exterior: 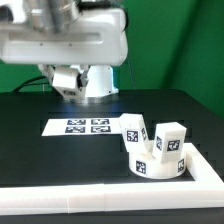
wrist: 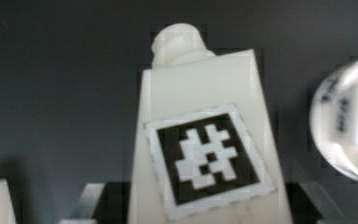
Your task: Assemble stool
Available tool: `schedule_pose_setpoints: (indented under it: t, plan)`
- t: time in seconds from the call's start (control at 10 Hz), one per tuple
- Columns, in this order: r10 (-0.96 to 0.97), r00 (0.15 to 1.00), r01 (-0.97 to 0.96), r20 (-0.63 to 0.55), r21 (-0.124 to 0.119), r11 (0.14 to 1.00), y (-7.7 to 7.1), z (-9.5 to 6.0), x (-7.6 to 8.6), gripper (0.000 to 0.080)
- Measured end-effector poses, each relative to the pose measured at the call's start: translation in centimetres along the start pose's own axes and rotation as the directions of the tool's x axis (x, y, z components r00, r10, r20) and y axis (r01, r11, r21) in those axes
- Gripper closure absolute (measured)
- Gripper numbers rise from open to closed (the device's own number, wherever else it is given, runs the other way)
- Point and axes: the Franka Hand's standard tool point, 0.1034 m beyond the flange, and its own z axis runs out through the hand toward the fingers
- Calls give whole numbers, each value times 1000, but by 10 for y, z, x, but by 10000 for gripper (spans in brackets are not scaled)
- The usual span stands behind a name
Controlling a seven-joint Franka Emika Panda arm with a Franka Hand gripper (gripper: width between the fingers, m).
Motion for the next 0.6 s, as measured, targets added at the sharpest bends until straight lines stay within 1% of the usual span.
schedule_pose_setpoints:
  t: [0.1,0.2,0.3,0.4,0.6]
  plan:
    - [1,999,-1,-32,4,1000,1,3,-4,471]
    - [-3,993,4,-115,5,1000,-1,1,3,471]
    - [-7,987,8,-159,6,1000,-3,2,2,471]
    - [8,967,-4,-253,16,1000,-10,-1,1,471]
    - [38,928,-21,-371,50,999,-30,-6,-14,471]
